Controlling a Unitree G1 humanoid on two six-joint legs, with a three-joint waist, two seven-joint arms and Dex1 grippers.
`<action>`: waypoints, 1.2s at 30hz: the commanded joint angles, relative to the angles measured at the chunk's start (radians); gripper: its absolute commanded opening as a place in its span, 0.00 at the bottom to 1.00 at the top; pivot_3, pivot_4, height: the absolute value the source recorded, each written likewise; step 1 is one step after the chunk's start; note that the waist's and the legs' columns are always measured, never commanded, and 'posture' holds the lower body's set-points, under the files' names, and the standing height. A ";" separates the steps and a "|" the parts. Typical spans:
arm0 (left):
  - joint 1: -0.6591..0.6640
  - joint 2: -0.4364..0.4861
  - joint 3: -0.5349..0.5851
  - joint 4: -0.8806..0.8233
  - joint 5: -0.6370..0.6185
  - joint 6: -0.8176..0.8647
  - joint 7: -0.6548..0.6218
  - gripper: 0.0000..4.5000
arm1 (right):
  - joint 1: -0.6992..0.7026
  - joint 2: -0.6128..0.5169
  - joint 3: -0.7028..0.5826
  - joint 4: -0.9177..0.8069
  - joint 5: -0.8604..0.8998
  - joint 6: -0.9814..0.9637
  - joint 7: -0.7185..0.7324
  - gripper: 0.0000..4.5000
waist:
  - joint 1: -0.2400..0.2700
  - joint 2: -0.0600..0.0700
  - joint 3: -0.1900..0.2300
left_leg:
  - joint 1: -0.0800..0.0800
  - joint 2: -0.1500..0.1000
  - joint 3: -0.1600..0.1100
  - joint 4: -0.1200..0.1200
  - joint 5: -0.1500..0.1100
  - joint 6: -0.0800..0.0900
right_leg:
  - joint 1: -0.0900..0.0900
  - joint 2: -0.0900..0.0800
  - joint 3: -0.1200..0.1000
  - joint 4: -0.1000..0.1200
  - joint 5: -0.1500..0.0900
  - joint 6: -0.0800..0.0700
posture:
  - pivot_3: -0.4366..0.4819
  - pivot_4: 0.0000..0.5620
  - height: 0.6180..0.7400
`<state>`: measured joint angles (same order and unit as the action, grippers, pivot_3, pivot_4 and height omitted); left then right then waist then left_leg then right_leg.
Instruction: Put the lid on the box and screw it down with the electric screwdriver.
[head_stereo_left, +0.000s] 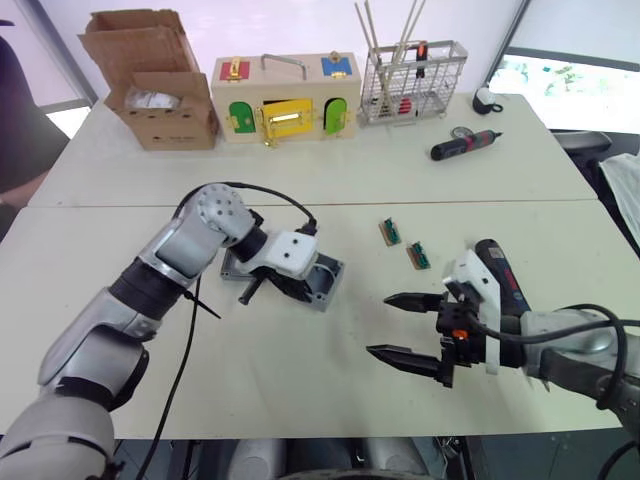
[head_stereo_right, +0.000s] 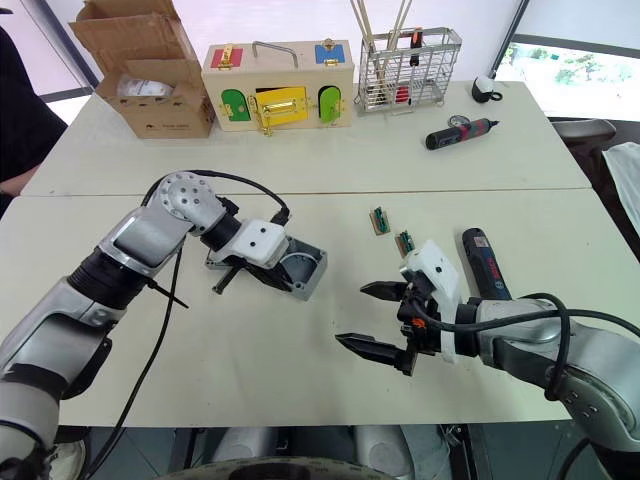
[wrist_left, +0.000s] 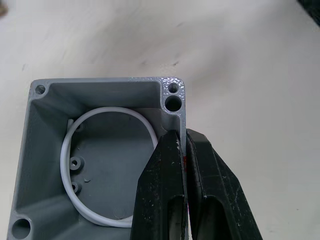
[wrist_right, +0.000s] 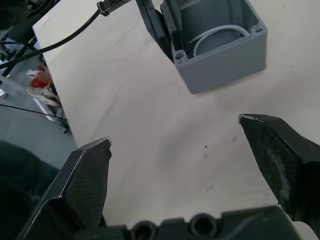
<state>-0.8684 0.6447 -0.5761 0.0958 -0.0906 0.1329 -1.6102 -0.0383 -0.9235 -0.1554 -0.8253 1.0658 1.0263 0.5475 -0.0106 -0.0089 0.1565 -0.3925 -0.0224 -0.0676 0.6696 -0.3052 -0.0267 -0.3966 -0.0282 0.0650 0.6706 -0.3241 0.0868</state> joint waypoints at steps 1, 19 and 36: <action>-0.001 0.002 -0.040 -0.009 -0.015 -0.072 -0.004 0.00 | 0.013 -0.009 -0.024 -0.038 0.022 -0.012 -0.011 1.00 | 0.000 0.000 0.000 | 0.000 0.000 0.000 0.000 0.000 0.000 | 0.000 0.000 0.000 0.000 0.000 0.000 | 0.48 0.27 1.00; -0.012 -0.002 -0.068 0.080 -0.001 -0.176 -0.004 0.64 | 0.061 -0.009 -0.018 -0.040 -0.030 -0.055 -0.035 1.00 | 0.000 0.000 0.000 | 0.000 0.000 0.000 0.001 0.000 0.000 | 0.000 0.001 0.000 0.001 0.000 0.000 | 0.48 0.27 1.00; -0.115 0.098 0.401 0.065 0.023 1.212 0.662 0.99 | -0.245 -0.070 0.024 0.090 0.006 -0.052 0.123 1.00 | -0.003 -0.003 0.002 | -0.001 0.000 -0.002 0.012 -0.005 0.008 | 0.000 0.002 -0.004 0.011 -0.002 0.002 | 0.48 0.27 1.00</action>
<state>-0.9757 0.7409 -0.2165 0.1910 -0.0849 1.2056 -1.0247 -0.2694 -0.9819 -0.1405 -0.7301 1.0814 0.9856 0.6509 -0.0133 -0.0117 0.1583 -0.3942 -0.0226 -0.0707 0.6824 -0.3097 -0.0186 -0.3971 -0.0269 0.0599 0.6817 -0.3258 0.0893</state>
